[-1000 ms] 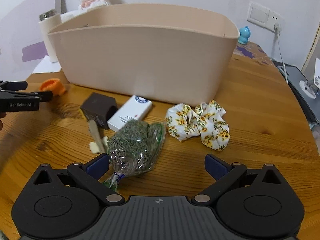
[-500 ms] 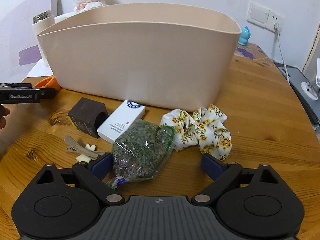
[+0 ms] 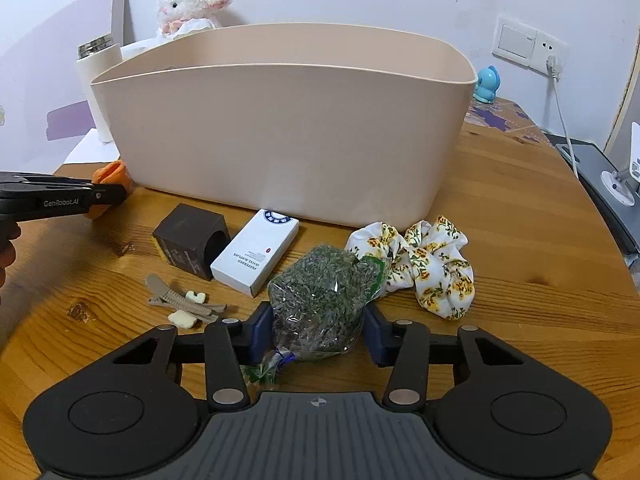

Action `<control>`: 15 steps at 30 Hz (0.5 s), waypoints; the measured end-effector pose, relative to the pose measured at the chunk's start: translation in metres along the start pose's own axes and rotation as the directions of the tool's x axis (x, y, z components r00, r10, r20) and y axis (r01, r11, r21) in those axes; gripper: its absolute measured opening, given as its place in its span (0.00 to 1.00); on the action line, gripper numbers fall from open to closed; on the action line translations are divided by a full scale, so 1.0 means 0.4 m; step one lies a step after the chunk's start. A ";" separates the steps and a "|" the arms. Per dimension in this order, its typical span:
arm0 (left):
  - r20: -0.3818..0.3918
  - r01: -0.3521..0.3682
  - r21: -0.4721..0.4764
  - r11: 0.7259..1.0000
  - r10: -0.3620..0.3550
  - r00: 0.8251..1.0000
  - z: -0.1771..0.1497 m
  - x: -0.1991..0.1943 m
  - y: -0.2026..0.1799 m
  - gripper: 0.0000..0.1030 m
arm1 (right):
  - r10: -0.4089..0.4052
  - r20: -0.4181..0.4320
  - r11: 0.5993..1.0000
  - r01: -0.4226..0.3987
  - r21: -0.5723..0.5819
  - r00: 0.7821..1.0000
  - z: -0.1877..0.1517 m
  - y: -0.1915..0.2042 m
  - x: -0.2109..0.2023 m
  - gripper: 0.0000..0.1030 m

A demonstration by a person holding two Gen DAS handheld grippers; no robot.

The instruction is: Organize objects

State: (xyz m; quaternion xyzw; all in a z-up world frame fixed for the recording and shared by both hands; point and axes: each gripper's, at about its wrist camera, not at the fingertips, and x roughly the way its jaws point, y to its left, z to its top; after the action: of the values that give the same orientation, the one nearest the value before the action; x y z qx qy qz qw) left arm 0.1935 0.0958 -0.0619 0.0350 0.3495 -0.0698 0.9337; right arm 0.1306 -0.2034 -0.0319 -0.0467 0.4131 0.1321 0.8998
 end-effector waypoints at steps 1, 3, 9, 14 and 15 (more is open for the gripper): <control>-0.004 -0.003 0.004 1.000 0.003 1.000 -0.001 -0.004 -0.003 0.17 | 0.001 -0.001 1.000 -0.001 0.001 1.000 -0.001 0.001 -0.003 0.43; -0.002 -0.002 0.003 1.000 0.002 1.000 -0.005 -0.016 -0.005 0.16 | 0.003 0.002 1.000 -0.003 0.005 1.000 -0.004 0.000 -0.012 0.42; 0.030 -0.007 -0.003 1.000 0.007 1.000 -0.010 -0.090 -0.010 0.16 | 0.009 0.033 1.000 -0.010 0.017 0.999 -0.005 -0.010 -0.063 0.42; 0.063 -0.029 -0.004 1.000 0.030 0.998 -0.004 -0.168 -0.018 0.16 | 0.017 0.074 1.000 -0.018 0.025 0.997 -0.002 -0.019 -0.117 0.42; 0.069 -0.038 -0.004 0.999 0.038 0.997 -0.003 -0.185 -0.021 0.16 | 0.018 0.082 0.999 -0.020 0.026 0.996 0.000 -0.020 -0.127 0.42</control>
State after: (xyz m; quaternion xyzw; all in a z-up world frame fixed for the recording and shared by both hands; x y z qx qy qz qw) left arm 0.1364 0.0954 -0.0144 0.0382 0.3164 -0.0526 0.9464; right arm 0.1010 -0.2214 0.0062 -0.0251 0.3782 0.1370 0.9152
